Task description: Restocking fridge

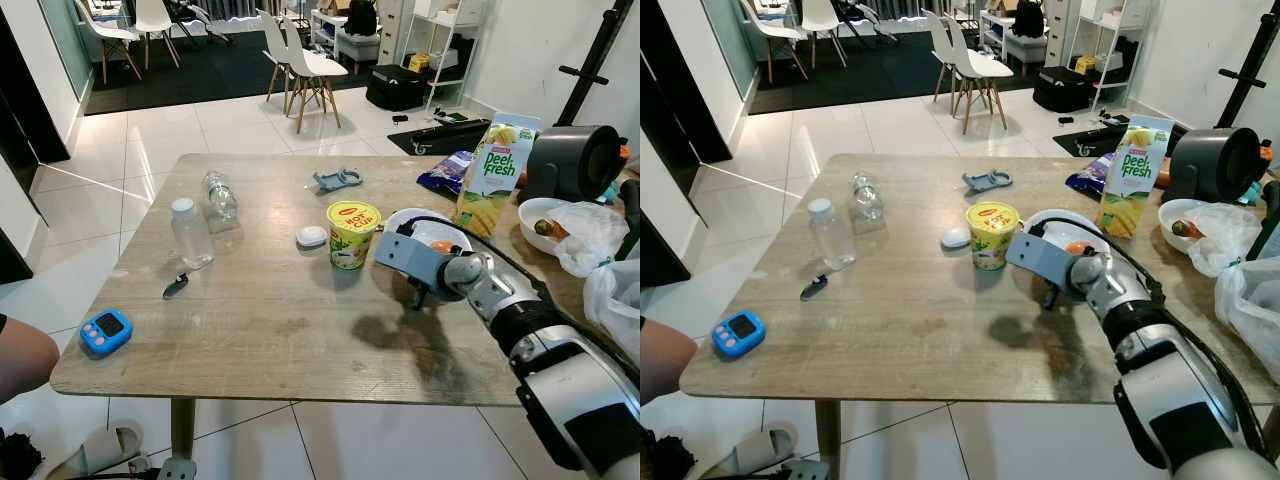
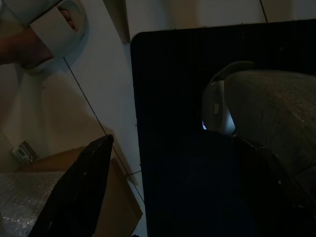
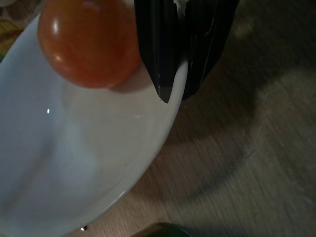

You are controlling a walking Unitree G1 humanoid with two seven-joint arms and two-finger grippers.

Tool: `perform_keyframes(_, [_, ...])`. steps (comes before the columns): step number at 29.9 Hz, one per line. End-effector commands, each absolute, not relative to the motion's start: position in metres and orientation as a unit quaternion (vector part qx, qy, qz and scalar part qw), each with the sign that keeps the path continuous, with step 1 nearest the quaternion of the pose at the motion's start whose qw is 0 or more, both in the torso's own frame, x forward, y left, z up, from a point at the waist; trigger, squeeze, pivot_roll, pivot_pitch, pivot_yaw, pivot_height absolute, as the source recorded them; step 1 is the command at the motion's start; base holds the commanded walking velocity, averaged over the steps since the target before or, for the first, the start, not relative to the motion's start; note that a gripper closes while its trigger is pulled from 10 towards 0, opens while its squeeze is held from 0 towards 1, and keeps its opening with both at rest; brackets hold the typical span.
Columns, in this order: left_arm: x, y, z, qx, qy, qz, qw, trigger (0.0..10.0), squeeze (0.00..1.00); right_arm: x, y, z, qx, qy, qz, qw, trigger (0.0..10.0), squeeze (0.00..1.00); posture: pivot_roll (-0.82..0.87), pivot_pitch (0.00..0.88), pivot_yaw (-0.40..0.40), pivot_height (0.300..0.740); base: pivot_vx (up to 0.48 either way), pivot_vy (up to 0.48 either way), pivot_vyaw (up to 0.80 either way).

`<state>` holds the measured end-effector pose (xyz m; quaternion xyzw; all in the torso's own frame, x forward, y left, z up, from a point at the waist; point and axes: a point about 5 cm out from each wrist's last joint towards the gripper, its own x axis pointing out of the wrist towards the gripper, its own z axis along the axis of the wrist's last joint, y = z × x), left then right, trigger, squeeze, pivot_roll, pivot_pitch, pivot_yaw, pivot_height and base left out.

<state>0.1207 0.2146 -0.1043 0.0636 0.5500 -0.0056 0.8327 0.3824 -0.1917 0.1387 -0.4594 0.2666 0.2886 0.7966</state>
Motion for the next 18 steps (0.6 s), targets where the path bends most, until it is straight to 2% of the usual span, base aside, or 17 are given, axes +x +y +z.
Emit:
perform_keyframes(1, [0.119,0.215,-0.105,0.063,0.550,-0.006,0.833,10.0,0.00,0.382,-0.190,0.143,-0.478,0.257,0.315,0.779,0.0,0.00,0.10,0.000,-0.014,0.740,0.000,0.000,0.00])
perform_keyframes(8, [0.119,0.215,-0.105,0.062,0.550,-0.005,0.833,10.0,0.00,0.376,-0.198,0.148,-0.500,0.263,0.345,0.750,0.0,0.00,0.10,0.000,-0.015,0.740,0.000,0.000,0.00])
perform_keyframes(10, [0.119,0.214,-0.105,0.061,0.551,-0.004,0.832,10.0,0.00,0.371,-0.209,0.148,-0.511,0.275,0.353,0.734,0.0,0.00,0.10,0.000,-0.015,0.740,0.000,0.000,0.00])
perform_keyframes(13, [0.118,0.214,-0.105,0.061,0.551,-0.004,0.832,10.0,0.00,0.369,-0.213,0.148,-0.513,0.279,0.353,0.731,0.0,0.00,0.10,0.000,-0.015,0.740,0.000,0.000,0.00])
perform_keyframes(14, [0.118,0.214,-0.105,0.059,0.551,-0.003,0.832,10.0,0.00,0.365,-0.223,0.147,-0.512,0.292,0.347,0.729,0.0,0.00,0.09,0.000,-0.016,0.740,0.000,0.000,0.00])
perform_keyframes(18, [0.118,0.213,-0.105,0.055,0.550,-0.002,0.833,10.0,0.00,0.361,-0.234,0.145,-0.507,0.304,0.337,0.733,0.0,0.00,0.09,0.000,-0.016,0.740,0.000,0.000,0.00])
